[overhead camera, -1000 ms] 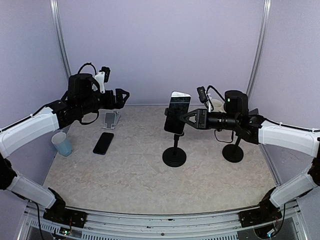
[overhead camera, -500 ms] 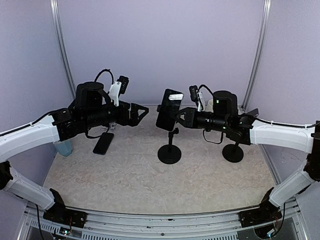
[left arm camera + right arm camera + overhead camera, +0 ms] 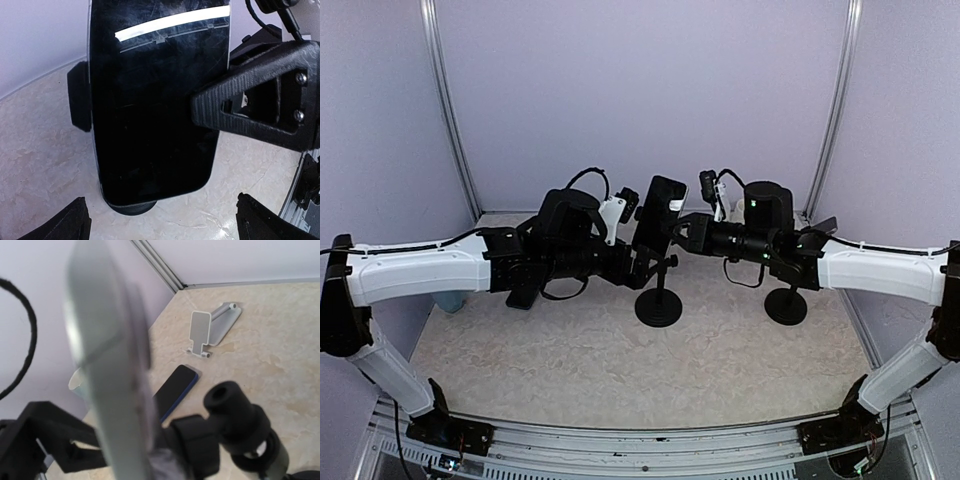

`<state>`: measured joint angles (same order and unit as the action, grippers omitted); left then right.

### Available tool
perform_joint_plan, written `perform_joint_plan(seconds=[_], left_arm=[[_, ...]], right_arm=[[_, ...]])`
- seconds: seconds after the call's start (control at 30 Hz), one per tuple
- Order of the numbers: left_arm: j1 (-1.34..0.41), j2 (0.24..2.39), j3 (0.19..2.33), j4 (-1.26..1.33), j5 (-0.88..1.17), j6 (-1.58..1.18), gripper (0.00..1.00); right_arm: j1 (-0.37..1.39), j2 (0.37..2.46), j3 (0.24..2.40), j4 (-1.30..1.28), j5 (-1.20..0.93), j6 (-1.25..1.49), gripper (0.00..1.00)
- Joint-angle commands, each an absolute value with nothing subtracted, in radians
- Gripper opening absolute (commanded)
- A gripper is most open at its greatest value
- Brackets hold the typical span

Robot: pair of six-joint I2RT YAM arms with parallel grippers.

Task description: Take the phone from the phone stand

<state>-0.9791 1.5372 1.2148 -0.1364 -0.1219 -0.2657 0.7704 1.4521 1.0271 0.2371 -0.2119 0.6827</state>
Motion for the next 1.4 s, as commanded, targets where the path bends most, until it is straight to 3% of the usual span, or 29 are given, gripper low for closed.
perform_joint_plan(seconds=[0.0,0.4,0.67,0.77,0.87,1.03,1.17,1.37], left_arm=[[-0.983,1.597,1.302,-0.14,-0.177,-0.263,0.99],[-1.006,1.736,1.437,-0.181,-0.276,-0.253,0.98],[-1.006,1.736,1.428,-0.147,-0.308,-0.261,0.76],[-1.006,1.717,1.406,-0.124,-0.313,-0.259,0.67],[-1.006,1.702,1.393,-0.115,-0.32,-0.254,0.61],[-1.005,1.692,1.389,-0.11,-0.321,-0.244,0.54],[-1.005,1.69,1.386,-0.107,-0.313,-0.235,0.52],[-1.001,1.689,1.385,-0.105,-0.288,-0.222,0.5]], right_arm=[[0.777,1.46,1.069,0.314,-0.193,0.685,0.0],[0.779,1.463,1.074,0.308,-0.193,0.692,0.0],[0.779,1.458,1.069,0.311,-0.203,0.693,0.01],[0.779,1.455,1.065,0.314,-0.217,0.692,0.13],[0.777,1.446,1.054,0.321,-0.231,0.692,0.36],[0.759,1.413,1.024,0.342,-0.281,0.682,0.54],[0.727,1.385,0.992,0.366,-0.35,0.672,0.59],[0.674,1.371,0.962,0.388,-0.445,0.675,0.58]])
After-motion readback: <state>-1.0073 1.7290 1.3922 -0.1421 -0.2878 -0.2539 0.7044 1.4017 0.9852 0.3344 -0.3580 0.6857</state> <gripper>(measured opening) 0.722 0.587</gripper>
